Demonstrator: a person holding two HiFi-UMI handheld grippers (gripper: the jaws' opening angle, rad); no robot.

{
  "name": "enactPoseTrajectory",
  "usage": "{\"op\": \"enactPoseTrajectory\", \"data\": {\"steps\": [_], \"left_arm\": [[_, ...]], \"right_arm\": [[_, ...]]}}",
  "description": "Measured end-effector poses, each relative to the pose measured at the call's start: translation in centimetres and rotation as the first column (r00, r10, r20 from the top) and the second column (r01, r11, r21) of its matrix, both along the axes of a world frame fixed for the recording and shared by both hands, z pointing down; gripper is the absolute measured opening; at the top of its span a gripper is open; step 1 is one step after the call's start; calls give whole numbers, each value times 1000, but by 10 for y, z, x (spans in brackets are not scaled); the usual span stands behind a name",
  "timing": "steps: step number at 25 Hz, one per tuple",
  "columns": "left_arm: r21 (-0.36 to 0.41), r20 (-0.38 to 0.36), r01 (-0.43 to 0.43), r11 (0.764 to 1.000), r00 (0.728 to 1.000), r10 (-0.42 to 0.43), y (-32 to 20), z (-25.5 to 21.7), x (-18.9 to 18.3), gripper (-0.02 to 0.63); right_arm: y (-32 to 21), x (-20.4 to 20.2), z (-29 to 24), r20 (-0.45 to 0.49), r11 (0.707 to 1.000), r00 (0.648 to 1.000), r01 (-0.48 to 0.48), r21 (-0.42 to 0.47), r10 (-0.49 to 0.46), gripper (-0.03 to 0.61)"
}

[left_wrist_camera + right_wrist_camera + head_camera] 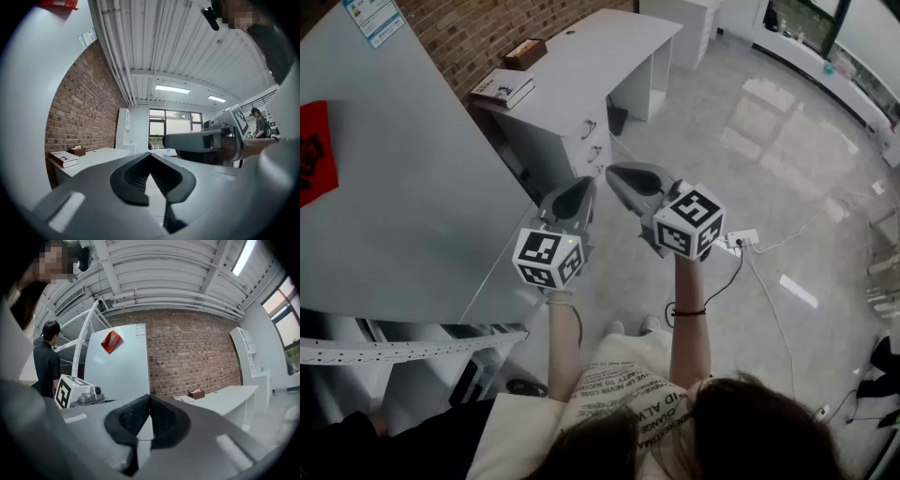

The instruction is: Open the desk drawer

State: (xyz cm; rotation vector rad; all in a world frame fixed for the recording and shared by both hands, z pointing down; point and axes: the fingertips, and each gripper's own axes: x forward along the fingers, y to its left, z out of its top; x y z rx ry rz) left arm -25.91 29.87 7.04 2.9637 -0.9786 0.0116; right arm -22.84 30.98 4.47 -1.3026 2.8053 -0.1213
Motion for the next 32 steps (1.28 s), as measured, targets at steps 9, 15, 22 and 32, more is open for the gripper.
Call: {"op": "enactPoseTrajectory", "data": {"steps": [9, 15, 22, 32], "left_arm": [[-9, -4, 8, 1000, 1000, -8, -2, 3, 2, -2], [-18, -4, 11, 1000, 1000, -11, -3, 8, 12, -2], [-30, -12, 25, 999, 1000, -25, -3, 7, 35, -3], [-45, -9, 148, 988, 989, -149, 1, 27, 32, -2]], "right_arm": [[-2, 2, 5, 4, 1000, 1000, 8, -11, -8, 2], [-4, 17, 11, 13, 999, 1000, -10, -31, 10, 3], [-2, 44, 12, 24, 999, 1000, -16, -44, 17, 3], [-12, 57, 29, 60, 998, 998, 24, -58, -20, 3]]}}
